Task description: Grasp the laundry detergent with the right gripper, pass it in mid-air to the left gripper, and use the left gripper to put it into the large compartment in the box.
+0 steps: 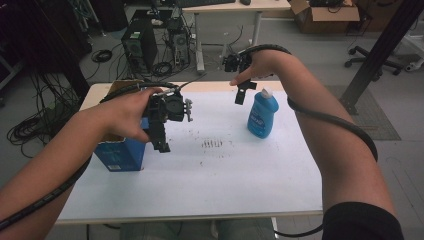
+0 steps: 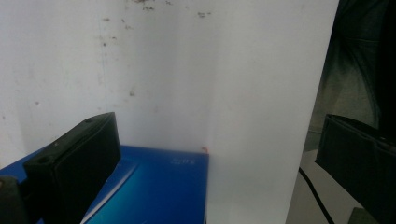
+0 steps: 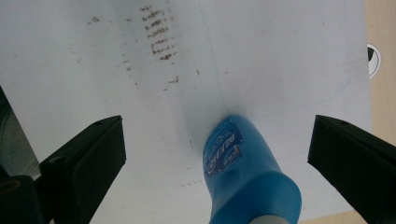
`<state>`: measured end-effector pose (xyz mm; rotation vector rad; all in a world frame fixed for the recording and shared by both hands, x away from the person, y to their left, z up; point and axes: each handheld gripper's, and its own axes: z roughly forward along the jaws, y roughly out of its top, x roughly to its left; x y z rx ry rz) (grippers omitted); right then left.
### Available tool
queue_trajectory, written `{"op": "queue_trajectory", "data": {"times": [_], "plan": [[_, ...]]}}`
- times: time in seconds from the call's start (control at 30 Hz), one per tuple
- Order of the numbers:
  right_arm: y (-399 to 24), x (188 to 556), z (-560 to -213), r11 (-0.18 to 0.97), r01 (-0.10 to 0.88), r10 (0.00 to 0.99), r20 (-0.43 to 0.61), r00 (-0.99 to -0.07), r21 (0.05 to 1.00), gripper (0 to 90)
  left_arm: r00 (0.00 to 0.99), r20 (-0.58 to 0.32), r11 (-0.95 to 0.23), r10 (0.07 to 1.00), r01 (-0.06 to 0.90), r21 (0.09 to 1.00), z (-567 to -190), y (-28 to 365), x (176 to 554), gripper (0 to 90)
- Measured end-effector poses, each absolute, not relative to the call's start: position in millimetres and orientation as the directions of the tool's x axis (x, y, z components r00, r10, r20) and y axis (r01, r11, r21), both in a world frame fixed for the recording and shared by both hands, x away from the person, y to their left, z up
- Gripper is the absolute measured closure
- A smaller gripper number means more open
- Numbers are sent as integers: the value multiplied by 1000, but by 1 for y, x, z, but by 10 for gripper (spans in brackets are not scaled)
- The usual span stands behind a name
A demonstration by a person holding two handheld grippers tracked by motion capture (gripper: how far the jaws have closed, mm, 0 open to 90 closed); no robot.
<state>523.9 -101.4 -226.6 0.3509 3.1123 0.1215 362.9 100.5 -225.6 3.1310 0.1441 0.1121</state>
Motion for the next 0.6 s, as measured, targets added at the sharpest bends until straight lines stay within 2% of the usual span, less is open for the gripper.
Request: {"op": "queue_trajectory", "data": {"times": [0.6], "plan": [[-112,521,-221,971,222,224,-12,-974,88,43,995,68,-997,71,71,6,-225,92,369,2]]}}
